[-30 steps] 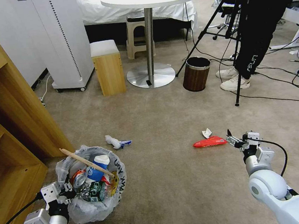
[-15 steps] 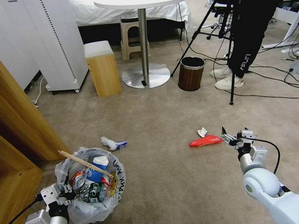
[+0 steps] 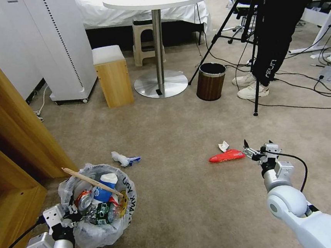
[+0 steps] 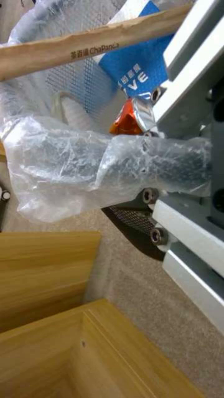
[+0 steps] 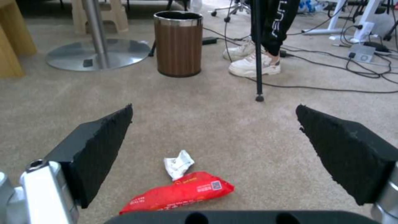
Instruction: Pick up the trash bin and place the garbage on the floor into it.
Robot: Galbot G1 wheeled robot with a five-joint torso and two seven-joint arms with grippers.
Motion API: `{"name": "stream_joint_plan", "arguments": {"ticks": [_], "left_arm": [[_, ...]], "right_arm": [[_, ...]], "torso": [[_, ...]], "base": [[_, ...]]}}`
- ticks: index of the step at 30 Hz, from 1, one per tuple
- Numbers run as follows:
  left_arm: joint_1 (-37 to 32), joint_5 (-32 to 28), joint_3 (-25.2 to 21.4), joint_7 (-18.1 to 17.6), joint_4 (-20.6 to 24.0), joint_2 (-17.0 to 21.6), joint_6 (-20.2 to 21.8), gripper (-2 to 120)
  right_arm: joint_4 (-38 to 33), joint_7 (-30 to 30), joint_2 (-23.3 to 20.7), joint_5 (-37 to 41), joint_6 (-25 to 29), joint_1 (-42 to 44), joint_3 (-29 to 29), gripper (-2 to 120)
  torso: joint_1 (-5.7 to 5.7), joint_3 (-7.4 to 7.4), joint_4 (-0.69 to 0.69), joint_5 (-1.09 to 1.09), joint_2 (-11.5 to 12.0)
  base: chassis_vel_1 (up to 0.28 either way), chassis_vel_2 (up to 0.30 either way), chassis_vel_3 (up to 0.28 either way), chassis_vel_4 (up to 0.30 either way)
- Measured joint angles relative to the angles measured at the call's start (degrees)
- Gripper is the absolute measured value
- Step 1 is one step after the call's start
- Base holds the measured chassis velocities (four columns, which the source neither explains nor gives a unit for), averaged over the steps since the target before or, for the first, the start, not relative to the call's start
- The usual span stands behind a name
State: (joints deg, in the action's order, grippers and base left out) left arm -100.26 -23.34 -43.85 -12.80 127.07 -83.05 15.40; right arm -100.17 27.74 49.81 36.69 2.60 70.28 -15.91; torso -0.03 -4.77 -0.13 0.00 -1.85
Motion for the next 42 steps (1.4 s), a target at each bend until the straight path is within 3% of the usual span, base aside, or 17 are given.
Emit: {"name": "stream_joint_plan", "arguments": {"ticks": [8, 34, 42], "left_arm": [[0.00, 0.04, -0.05, 0.03, -0.09, 0.07, -0.11, 0], [-0.18, 0.05, -0.24, 0.13, 0.00, -0.20, -0.62, 0], [0.00, -1.84, -0.88, -0.09, 0.80, 0.73, 0.94, 0]], "right_arm": [[-0.02, -0.42, -0.02, -0.54, 0.09, 0.65, -0.23, 100], [0.67, -0.74, 0.25, -1.51, 1.67, -0.51, 1.42, 100], [0.36, -1.02, 0.01, -1.36, 1.57, -0.80, 1.50, 100]], "torso": [[0.01, 0.01, 0.00, 0.00, 0.00], [0.00, 0.00, 0.00, 0.00, 0.00], [0.00, 0.00, 0.01, -0.01, 0.00]], "base": [[-0.007, 0.009, 0.005, -0.009], [-0.144, 0.140, 0.142, -0.140], [-0.084, 0.086, 0.089, -0.084]]}}
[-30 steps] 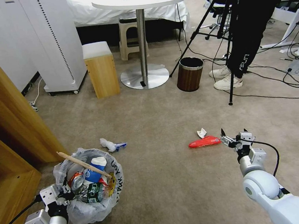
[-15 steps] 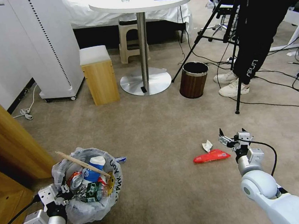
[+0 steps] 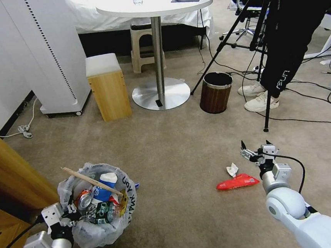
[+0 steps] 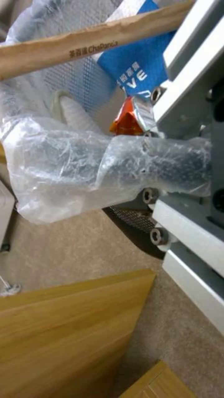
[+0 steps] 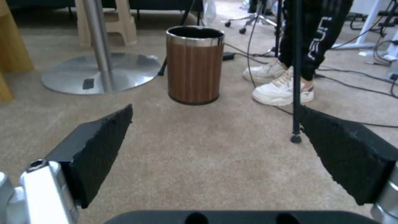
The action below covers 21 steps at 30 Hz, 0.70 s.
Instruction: Pick up the trash bin and place the garbage on the floor into it.
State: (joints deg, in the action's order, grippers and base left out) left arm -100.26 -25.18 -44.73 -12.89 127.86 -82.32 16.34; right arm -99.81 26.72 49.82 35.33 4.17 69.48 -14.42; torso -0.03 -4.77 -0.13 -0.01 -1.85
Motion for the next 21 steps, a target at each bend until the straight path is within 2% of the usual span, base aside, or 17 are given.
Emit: {"name": "stream_joint_plan", "arguments": {"ticks": [5, 8, 16, 21], "left_arm": [[1.92, -5.16, -2.16, -1.61, -0.48, 1.73, 2.44, 0], [2.12, -11.80, -4.22, -3.13, -0.29, 3.98, 6.72, 0], [1.22, -16.31, -5.94, -5.52, 0.87, 5.25, 11.57, 0], [0.10, -20.07, -7.25, -9.50, 2.56, 5.88, 16.45, 0]], "right_arm": [[-0.54, -0.08, 0.02, -0.05, 0.19, 0.55, -0.04, 100], [-1.01, -0.32, 0.18, -0.09, 0.87, 1.00, -0.04, 100], [-0.66, -1.46, 0.39, -0.45, 3.52, 1.31, 0.34, 100], [-0.76, -1.55, 0.06, -0.43, 3.53, 1.45, 0.08, 100]], "torso": [[0.00, 0.00, -0.01, 0.00, 0.00], [0.00, -0.01, 0.00, 0.01, 0.00], [0.00, 0.00, 0.00, 0.03, 0.00], [0.00, 0.00, -0.01, 0.02, 0.00]], "base": [[-0.098, 0.108, 0.112, -0.103], [-0.058, 0.041, 0.050, -0.041], [0.000, 0.000, 0.000, 0.000], [0.000, 0.000, 0.000, 0.000]]}}
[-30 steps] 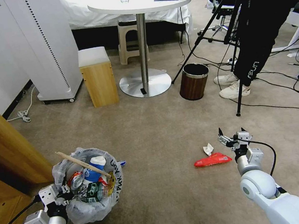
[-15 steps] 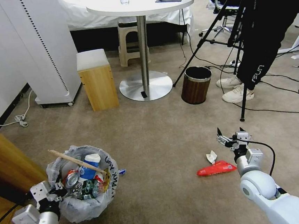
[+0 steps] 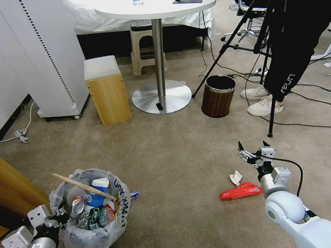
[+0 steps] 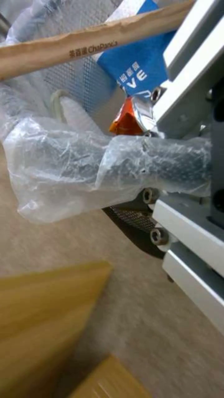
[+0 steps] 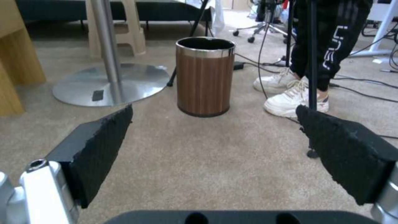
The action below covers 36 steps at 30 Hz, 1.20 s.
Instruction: Pick up the trash bin and place the garbage on the floor into it.
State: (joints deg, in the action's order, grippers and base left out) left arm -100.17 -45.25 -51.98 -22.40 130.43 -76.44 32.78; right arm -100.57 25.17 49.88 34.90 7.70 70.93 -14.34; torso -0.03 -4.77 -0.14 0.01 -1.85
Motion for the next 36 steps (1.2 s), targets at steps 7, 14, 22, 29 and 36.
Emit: {"name": "stream_joint_plan", "arguments": {"ticks": [7, 14, 22, 29, 36], "left_arm": [[-0.45, -3.90, -2.48, -3.87, 1.59, -0.23, 2.68, 0], [-0.65, -4.56, -4.81, -4.93, 1.21, -1.20, 2.46, 0], [-0.70, -4.98, -6.41, -5.45, -0.56, -0.76, 2.56, 0], [0.35, -7.03, -9.09, -5.95, -2.61, -0.28, 3.15, 0], [1.67, -10.15, -11.59, -6.59, -3.00, 1.05, 3.78, 0]], "right_arm": [[0.65, -0.29, -0.05, -0.10, -0.01, -0.32, 0.20, 100], [1.70, -0.59, 0.03, -0.12, 0.25, -1.65, 1.03, 100], [2.62, -0.72, 0.06, 0.02, 0.41, -2.68, 1.58, 100], [3.27, -0.77, 0.22, 0.02, 0.48, -2.91, 2.12, 100], [3.97, -0.99, 0.20, 0.41, 0.59, -3.28, 2.50, 100]], "torso": [[0.00, 0.00, 0.00, -0.01, 0.00], [0.00, 0.00, 0.01, -0.01, 0.00], [0.00, 0.00, 0.00, 0.00, 0.00], [0.00, 0.00, 0.01, 0.00, 0.00], [0.00, 0.00, 0.00, 0.00, 0.00]], "base": [[0.000, 0.000, 0.000, 0.000], [0.000, 0.000, 0.000, 0.000], [0.000, 0.000, 0.000, 0.000], [0.000, 0.000, 0.000, 0.000], [0.000, 0.000, 0.000, 0.000]]}}
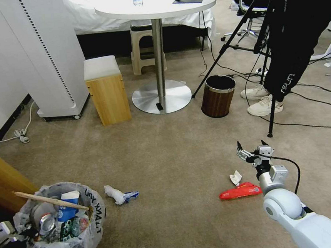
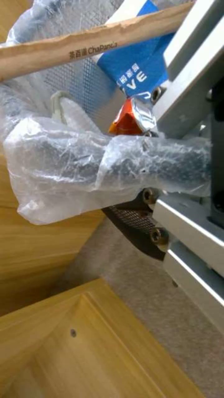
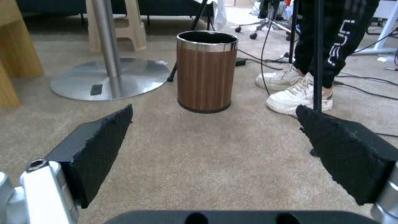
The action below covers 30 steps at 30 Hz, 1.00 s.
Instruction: Pick up the trash bin and place the garbage on the floor into it.
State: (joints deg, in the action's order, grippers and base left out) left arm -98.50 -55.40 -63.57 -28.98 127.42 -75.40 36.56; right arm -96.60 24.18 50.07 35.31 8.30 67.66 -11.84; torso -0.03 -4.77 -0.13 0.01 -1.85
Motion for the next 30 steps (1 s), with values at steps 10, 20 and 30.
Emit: {"name": "stream_joint_plan", "arguments": {"ticks": [10, 20, 30], "left_arm": [[-0.07, -2.73, -5.12, 0.12, -1.75, 2.35, 0.23, 0], [-0.24, -2.47, -4.48, 0.34, -1.13, 1.52, 0.22, 0], [-0.44, -0.99, -2.47, 0.43, 0.23, 0.38, 0.09, 0]], "right_arm": [[0.23, -0.01, 0.15, 0.10, -0.08, -0.40, 0.27, 100], [-0.81, 1.62, 0.12, 1.84, -2.04, 0.03, 0.55, 100], [-0.89, 3.21, -0.26, 4.47, -3.05, 1.27, -0.37, 100]], "torso": [[0.00, 0.00, 0.01, -0.01, 0.00], [0.00, 0.00, 0.00, -0.01, 0.00], [0.00, 0.00, 0.00, -0.01, 0.00]], "base": [[0.000, 0.000, 0.000, 0.000], [0.000, 0.000, 0.000, 0.000], [0.000, 0.000, 0.000, 0.000]]}}
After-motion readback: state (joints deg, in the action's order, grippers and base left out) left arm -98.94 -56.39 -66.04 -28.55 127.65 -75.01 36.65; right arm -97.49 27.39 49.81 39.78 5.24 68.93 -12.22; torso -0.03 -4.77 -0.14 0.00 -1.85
